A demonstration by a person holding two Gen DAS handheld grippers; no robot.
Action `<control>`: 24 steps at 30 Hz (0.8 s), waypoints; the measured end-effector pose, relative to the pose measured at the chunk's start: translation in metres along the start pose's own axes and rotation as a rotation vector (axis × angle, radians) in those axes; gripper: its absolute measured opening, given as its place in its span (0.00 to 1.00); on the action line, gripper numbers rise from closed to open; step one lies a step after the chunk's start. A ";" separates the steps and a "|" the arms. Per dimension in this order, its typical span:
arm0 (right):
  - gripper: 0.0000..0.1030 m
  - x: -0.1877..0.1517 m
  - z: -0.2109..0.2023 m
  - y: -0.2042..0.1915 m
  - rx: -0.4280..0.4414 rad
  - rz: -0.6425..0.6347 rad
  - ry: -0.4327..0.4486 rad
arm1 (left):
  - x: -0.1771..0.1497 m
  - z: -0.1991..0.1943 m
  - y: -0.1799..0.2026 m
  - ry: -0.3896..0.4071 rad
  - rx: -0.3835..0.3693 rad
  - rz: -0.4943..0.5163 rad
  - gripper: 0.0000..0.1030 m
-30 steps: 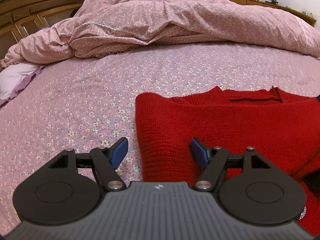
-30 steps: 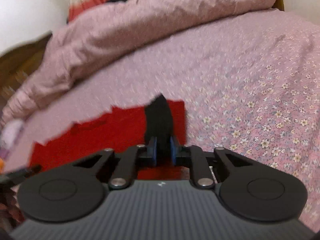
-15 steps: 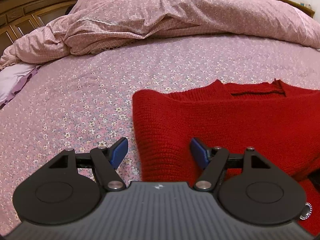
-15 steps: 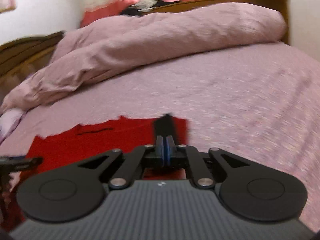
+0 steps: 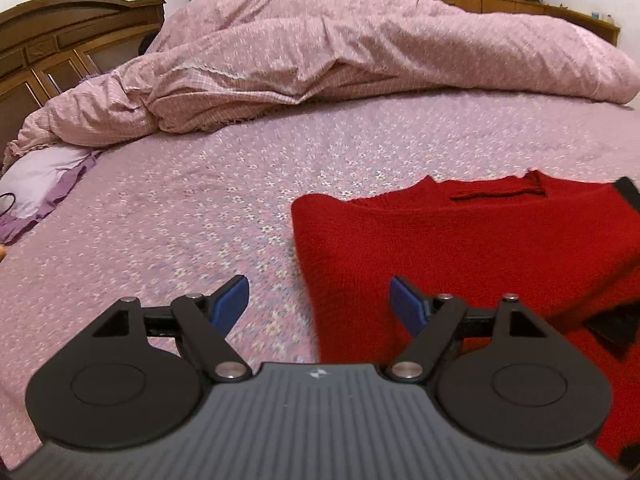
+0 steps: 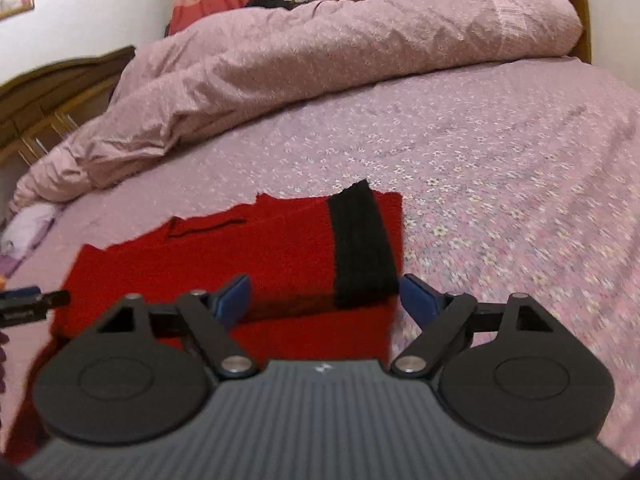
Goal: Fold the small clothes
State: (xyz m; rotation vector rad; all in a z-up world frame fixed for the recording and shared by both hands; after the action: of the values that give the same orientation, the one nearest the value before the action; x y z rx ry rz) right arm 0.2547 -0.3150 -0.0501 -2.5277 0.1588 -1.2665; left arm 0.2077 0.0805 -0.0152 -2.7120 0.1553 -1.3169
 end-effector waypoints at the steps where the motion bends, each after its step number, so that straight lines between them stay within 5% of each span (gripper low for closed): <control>1: 0.79 -0.002 -0.006 0.000 0.019 0.009 -0.011 | -0.003 -0.009 -0.002 0.003 -0.007 -0.005 0.79; 14: 0.79 -0.037 -0.088 -0.004 0.063 -0.036 -0.096 | -0.055 -0.093 -0.041 -0.057 -0.027 -0.098 0.79; 24: 0.79 -0.073 -0.121 0.005 0.058 -0.031 -0.152 | -0.097 -0.130 -0.033 -0.107 -0.049 -0.068 0.79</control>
State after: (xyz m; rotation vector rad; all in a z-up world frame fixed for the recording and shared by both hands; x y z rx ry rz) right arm 0.1145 -0.3295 -0.0395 -2.5730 0.0488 -1.0685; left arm 0.0472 0.1182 -0.0057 -2.8450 0.0870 -1.1967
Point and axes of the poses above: each gripper's, at about its wrist camera, not at the fingertips, and z roughly the way its jaws point, y to its right, x to its top, the point moved 4 cm from there along z, roughly the way its jaws point, and after that the axes turned 1 degree about z, right-handed, at the moved point
